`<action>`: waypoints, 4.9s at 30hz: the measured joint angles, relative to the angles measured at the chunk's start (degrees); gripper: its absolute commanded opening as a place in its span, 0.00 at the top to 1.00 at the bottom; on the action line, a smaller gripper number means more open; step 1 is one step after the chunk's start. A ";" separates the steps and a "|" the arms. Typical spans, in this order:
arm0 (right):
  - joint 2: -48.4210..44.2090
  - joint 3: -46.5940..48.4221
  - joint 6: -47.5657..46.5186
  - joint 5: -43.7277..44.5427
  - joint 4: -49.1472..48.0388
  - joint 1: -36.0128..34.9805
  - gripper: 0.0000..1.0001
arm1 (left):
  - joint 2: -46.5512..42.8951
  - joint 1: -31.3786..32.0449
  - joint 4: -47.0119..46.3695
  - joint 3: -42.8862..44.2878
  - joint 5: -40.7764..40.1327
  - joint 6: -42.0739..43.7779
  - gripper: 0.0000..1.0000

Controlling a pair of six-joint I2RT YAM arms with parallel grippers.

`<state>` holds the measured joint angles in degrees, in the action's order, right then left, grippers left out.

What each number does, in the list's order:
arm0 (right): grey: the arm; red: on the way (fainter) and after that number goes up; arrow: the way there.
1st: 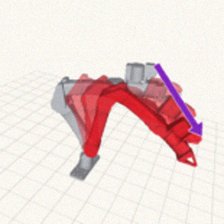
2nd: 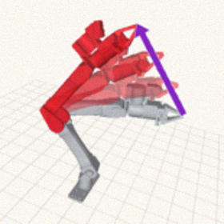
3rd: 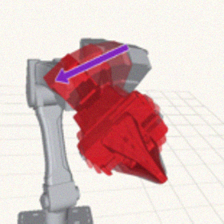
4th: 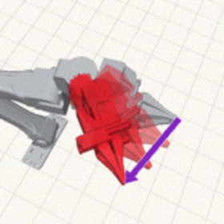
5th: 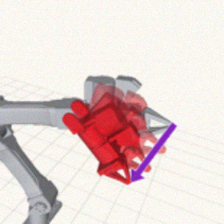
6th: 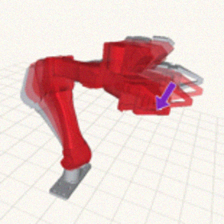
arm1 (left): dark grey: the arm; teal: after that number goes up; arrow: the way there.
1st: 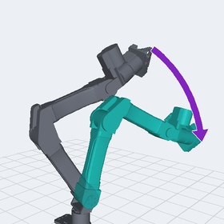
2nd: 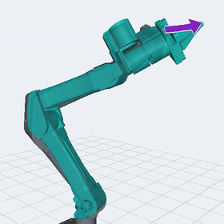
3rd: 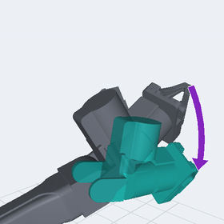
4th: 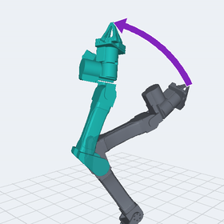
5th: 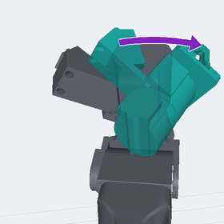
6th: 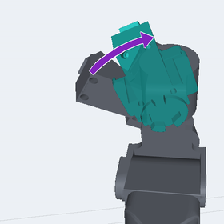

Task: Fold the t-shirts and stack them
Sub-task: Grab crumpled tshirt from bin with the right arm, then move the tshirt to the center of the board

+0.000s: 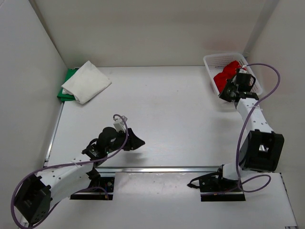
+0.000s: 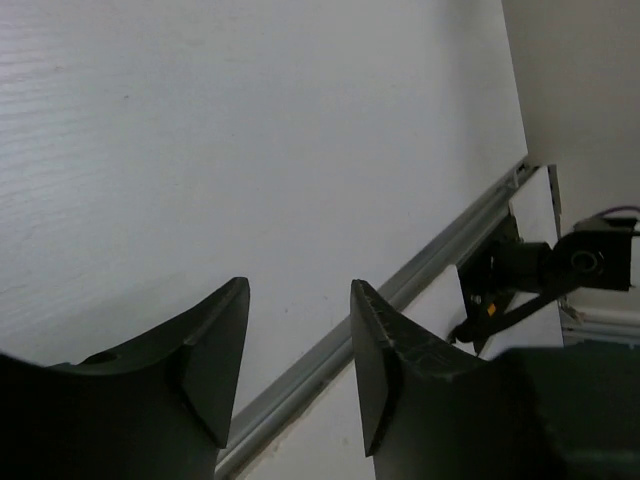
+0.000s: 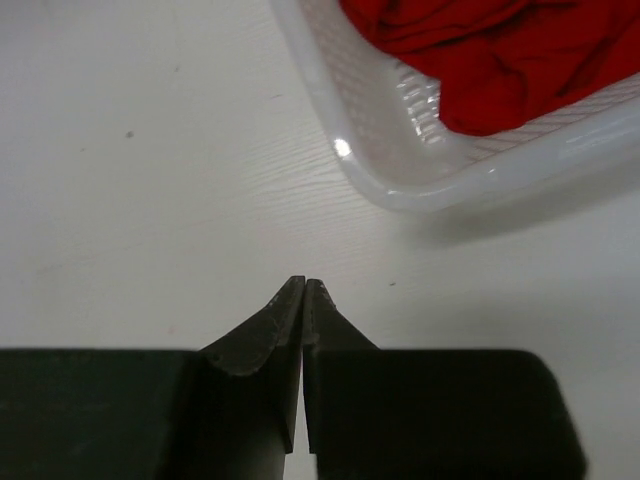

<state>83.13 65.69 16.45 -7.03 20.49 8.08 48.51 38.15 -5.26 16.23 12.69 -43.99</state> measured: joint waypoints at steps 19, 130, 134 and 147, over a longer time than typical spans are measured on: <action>41.22 38.27 -1.51 0.79 2.86 6.38 0.47 | -3.41 -1.81 2.58 -0.22 3.52 9.03 0.32; 0.35 -17.35 19.41 -29.77 -29.81 -12.24 1.00 | 2.01 -2.95 9.64 0.26 -8.81 13.38 0.42; 0.57 -17.16 19.34 -28.13 -29.00 -12.17 1.00 | 3.21 -3.21 8.24 0.26 -8.07 13.09 0.42; 17.40 20.52 6.93 -9.40 -5.97 -13.51 0.55 | 4.20 -16.44 6.75 1.95 -1.97 8.96 0.58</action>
<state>100.53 86.21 23.38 -16.43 14.52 -5.43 52.71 21.71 1.50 18.17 10.72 -35.03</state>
